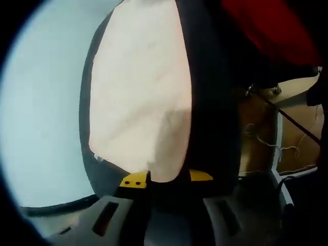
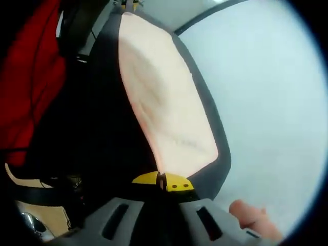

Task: Fold the towel on the table until its edges align and the towel forms a compact rectangular stack.

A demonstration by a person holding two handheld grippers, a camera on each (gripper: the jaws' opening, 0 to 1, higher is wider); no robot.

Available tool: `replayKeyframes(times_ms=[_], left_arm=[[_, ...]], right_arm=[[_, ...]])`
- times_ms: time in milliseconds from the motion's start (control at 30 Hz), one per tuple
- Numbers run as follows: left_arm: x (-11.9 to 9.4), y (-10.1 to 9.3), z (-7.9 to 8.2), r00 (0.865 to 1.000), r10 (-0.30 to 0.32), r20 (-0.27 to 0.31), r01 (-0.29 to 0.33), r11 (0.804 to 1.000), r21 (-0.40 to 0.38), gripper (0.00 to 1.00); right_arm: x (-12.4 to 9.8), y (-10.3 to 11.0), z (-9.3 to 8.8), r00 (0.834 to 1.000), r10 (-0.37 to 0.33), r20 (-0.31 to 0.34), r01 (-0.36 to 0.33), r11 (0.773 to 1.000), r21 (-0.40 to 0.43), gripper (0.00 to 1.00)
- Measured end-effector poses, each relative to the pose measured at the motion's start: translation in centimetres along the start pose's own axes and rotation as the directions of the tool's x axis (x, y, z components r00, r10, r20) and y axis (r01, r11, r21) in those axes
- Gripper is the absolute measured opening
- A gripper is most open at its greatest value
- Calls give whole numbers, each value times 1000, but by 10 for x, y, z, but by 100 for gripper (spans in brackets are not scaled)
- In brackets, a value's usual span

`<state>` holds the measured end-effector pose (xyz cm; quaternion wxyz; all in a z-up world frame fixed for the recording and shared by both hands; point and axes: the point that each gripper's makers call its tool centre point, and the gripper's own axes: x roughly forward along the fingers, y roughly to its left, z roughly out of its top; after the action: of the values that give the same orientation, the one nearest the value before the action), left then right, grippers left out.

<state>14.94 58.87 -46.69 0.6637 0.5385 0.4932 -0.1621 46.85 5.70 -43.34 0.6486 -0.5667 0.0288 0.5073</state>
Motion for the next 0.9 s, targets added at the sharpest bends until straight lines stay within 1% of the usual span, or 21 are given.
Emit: replayKeyframes(times_ms=[33, 100, 167, 200, 233, 300, 333, 400, 433, 467, 533, 567, 600, 633, 667, 700, 733, 767, 800, 867, 900], left_arm=[[1, 1, 0, 1000, 4, -8, -4, 1000, 23, 13], [4, 2, 3, 1000, 11, 3, -11, 999, 34, 11], [5, 0, 5, 1000, 3, 10, -3, 998, 65, 1], [6, 1, 7, 1000, 6, 21, -8, 998, 68, 1], [4, 4, 7, 1000, 17, 20, -18, 997, 70, 1], [-3, 11, 9, 999, 45, 31, -47, 997, 59, 0], [-7, 18, 10, 997, 72, 39, -74, 996, 55, 0], [-17, 26, 8, 995, 83, 45, -85, 995, 44, 0], [-26, 37, 6, 993, 110, 51, -112, 993, 30, 0], [-32, 43, 3, 993, 112, 41, -112, 994, -5, 0], [-42, 61, 0, 986, 160, 49, -159, 987, -29, 0], [-46, 69, -1, 984, 172, 47, -169, 984, -61, 0], [-48, 75, -4, 984, 170, 43, -165, 981, -105, 0], [-48, 80, -9, 987, 157, 25, -150, 971, -184, 0], [-48, 87, -10, 988, 156, 11, -151, 966, -210, 0], [-46, 93, -6, 987, 159, 19, -153, 970, -190, 0], [-44, 98, -3, 987, 160, 14, -154, 969, -193, 0], [-42, 106, -2, 984, 176, 1, -172, 964, -204, 0], [-39, 112, -2, 984, 179, -11, -177, 961, -212, 0], [-32, 125, -5, 984, 175, -44, -180, 961, -209, 0], [-28, 132, -8, 984, 170, -59, -179, 956, -232, 0]], right_arm=[[0, 0, 0, 1000, -3, 1, 3, 1000, 0, 0], [0, 0, 0, 1000, -4, -3, 4, 1000, 0, 0], [0, -1, 1, 1000, -11, -1, 11, 1000, 1, 0], [-1, -2, 1, 1000, -12, -3, 12, 1000, 6, 0], [-1, -3, 1, 1000, -14, -3, 14, 1000, 9, 0], [-4, -8, 1, 1000, -22, 1, 22, 1000, 16, 0], [-4, -10, 2, 1000, -23, 3, 23, 1000, 20, 0], [-7, -18, 1, 1000, -20, -7, 20, 999, 27, 0], [-9, -24, 2, 1000, -27, -8, 27, 999, 26, 0], [-11, -31, 3, 999, -31, -6, 32, 999, 30, 0], [-13, -42, 6, 1000, -26, -3, 26, 999, 43, 0], [-14, -49, 8, 1000, -23, 0, 23, 999, 45, 0], [-12, -54, 9, 1000, -18, 0, 18, 999, 47, 0], [-9, -58, 9, 1000, -8, -8, 9, 999, 53, 0], [-6, -62, 10, 1000, -5, -17, 6, 998, 58, 0], [-2, -66, 8, 999, -5, -35, 7, 998, 58, 0], [3, -70, 7, 999, 4, -53, -1, 998, 56, 0], [8, -74, 5, 998, 12, -69, -8, 998, 60, 0], [11, -77, 6, 997, 13, -74, -9, 998, 64, 0], [23, -88, 4, 995, 34, -99, -25, 996, 82, 0], [29, -94, 5, 994, 33, -102, -25, 996, 84, 0]])
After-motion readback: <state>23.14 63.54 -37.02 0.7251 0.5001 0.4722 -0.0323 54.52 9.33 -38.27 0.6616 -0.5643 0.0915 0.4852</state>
